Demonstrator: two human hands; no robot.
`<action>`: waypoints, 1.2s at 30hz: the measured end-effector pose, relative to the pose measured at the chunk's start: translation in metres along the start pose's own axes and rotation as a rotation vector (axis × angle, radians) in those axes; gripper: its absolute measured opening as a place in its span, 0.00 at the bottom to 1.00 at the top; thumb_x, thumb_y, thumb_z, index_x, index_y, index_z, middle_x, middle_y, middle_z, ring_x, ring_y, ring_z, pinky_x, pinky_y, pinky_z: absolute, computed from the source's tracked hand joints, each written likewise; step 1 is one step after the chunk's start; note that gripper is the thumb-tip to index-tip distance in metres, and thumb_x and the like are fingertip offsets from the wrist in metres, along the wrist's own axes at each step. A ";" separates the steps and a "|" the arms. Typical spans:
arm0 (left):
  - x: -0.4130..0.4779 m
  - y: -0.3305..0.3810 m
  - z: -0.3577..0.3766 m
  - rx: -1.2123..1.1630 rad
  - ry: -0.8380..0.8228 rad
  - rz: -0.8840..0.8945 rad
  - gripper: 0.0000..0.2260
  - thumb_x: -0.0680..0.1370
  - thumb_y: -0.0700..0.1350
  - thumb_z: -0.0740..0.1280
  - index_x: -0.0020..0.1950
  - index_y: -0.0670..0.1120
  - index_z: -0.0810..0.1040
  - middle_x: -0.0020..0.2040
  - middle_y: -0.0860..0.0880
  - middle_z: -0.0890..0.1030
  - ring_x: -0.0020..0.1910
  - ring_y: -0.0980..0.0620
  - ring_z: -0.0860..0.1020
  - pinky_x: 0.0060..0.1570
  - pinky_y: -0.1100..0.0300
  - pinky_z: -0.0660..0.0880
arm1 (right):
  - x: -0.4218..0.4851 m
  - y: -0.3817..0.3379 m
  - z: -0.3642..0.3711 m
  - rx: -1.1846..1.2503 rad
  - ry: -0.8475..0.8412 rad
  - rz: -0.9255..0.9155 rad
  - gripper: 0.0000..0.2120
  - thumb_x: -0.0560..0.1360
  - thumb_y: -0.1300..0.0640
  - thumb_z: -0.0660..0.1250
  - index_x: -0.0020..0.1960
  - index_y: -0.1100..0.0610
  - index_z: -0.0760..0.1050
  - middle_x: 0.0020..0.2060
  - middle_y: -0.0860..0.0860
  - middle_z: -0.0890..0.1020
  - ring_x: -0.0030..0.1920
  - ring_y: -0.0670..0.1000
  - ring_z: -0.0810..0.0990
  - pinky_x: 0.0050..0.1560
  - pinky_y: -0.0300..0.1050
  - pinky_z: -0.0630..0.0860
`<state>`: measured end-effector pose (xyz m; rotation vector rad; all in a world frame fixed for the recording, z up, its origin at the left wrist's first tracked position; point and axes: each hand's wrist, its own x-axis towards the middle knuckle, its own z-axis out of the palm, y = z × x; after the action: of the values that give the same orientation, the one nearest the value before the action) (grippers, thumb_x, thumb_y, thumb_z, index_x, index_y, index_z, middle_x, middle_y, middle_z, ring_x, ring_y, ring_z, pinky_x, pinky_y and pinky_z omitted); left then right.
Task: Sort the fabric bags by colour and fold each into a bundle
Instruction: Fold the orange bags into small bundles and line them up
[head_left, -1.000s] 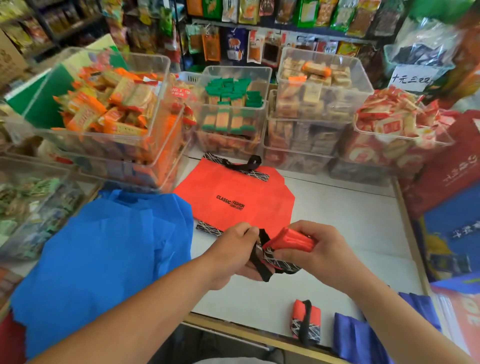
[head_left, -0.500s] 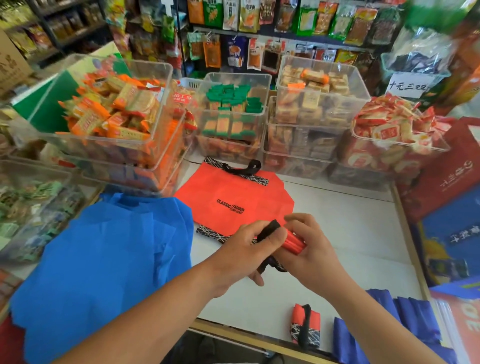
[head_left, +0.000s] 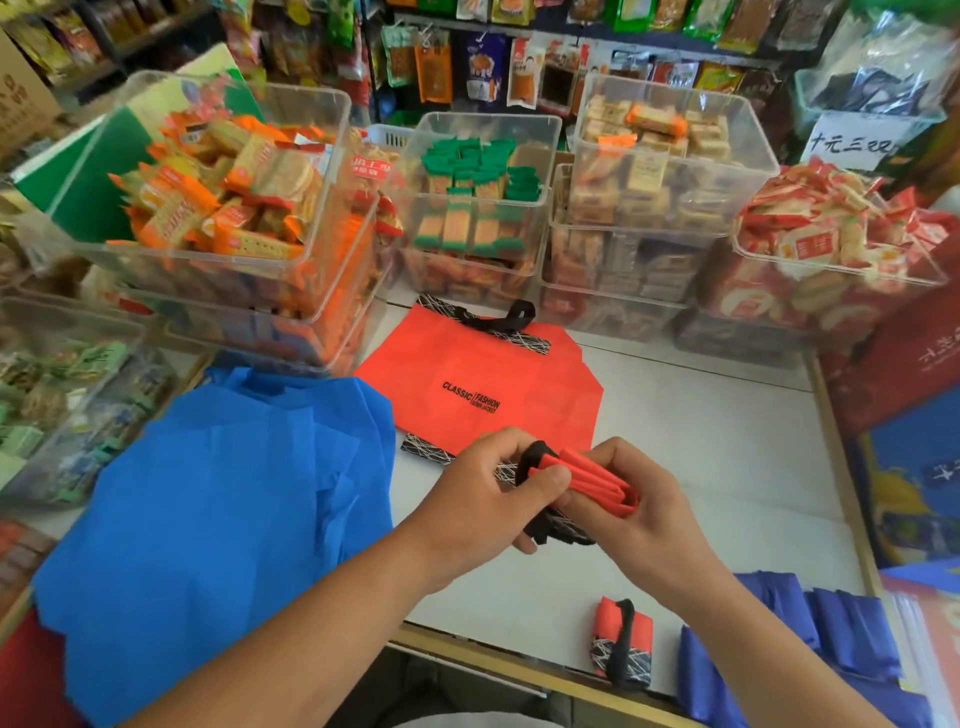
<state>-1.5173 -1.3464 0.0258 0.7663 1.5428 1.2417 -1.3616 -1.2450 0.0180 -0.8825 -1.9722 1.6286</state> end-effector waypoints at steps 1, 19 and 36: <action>0.002 0.001 -0.001 0.011 0.018 0.016 0.05 0.80 0.48 0.73 0.52 0.50 0.81 0.51 0.40 0.81 0.44 0.45 0.85 0.38 0.52 0.83 | 0.001 0.002 0.002 -0.042 -0.001 -0.004 0.12 0.75 0.56 0.75 0.47 0.60 0.74 0.32 0.53 0.77 0.31 0.47 0.74 0.30 0.43 0.72; 0.023 -0.004 0.007 -0.065 0.270 -0.063 0.02 0.80 0.40 0.72 0.48 0.43 0.84 0.40 0.39 0.83 0.37 0.52 0.79 0.40 0.52 0.82 | 0.014 0.022 0.005 -0.166 0.014 -0.006 0.12 0.78 0.61 0.73 0.56 0.48 0.76 0.41 0.48 0.84 0.39 0.54 0.82 0.42 0.56 0.81; 0.016 -0.005 0.012 0.274 0.244 0.247 0.14 0.77 0.40 0.74 0.61 0.52 0.82 0.43 0.56 0.80 0.44 0.56 0.79 0.49 0.59 0.79 | 0.019 0.025 -0.001 -0.249 -0.081 -0.108 0.18 0.77 0.64 0.65 0.56 0.43 0.67 0.43 0.46 0.80 0.40 0.55 0.81 0.40 0.62 0.79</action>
<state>-1.5104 -1.3297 0.0161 1.0379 1.8879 1.3576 -1.3698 -1.2281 -0.0077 -0.7926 -2.2734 1.3997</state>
